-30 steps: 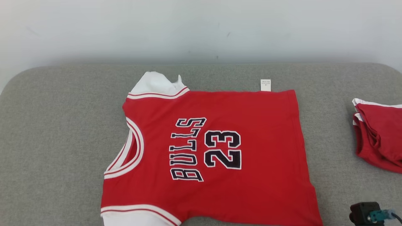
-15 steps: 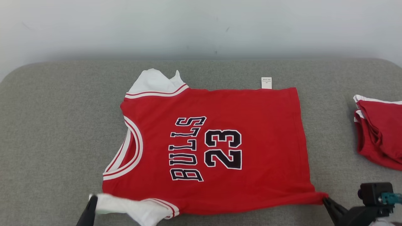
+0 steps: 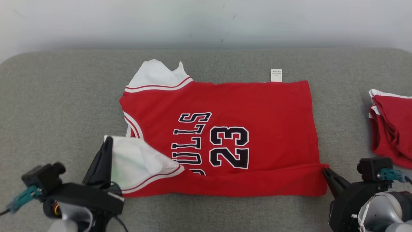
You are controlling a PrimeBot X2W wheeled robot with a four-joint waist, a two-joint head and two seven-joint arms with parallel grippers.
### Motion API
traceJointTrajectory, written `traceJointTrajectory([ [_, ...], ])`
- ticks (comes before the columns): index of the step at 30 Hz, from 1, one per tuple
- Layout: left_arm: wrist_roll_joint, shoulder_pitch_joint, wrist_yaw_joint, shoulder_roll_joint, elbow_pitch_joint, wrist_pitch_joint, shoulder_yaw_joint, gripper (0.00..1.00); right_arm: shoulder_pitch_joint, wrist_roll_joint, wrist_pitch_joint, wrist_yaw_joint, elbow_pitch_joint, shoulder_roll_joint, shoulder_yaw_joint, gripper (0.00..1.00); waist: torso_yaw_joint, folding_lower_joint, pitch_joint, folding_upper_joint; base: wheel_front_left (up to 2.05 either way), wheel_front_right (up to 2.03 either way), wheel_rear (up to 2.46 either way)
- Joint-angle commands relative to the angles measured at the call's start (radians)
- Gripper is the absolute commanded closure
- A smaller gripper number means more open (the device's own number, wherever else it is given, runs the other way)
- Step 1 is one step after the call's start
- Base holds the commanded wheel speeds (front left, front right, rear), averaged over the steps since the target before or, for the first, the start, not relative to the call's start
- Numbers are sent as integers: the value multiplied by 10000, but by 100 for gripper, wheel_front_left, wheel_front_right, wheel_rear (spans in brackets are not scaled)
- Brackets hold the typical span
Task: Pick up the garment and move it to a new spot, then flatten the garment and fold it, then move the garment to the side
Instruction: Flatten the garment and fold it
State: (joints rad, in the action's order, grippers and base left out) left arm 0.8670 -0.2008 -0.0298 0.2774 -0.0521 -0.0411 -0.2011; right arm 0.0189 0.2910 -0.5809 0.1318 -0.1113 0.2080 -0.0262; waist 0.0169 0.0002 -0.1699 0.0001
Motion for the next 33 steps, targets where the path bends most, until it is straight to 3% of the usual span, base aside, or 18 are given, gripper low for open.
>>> traceJointTrajectory([
  [1, -143, -253, -44, -56, -139, -96, -78, 100, 107, -77, 139, -20, 82, 81, 40, 100, -17, -2, -65, -1, 0, 0, 0],
  [14, -869, -2150, -490, -56, -1769, -555, -563, 100, 735, -278, 1346, -20, 851, 325, 108, 100, -139, -2, -461, -1, 0, 0, 0],
  [33, -1300, -3351, -504, -125, -3124, -925, -867, 100, 1591, -569, 2039, -22, 1696, 448, 286, 100, -204, -2, -978, -1, 0, 0, 0],
])
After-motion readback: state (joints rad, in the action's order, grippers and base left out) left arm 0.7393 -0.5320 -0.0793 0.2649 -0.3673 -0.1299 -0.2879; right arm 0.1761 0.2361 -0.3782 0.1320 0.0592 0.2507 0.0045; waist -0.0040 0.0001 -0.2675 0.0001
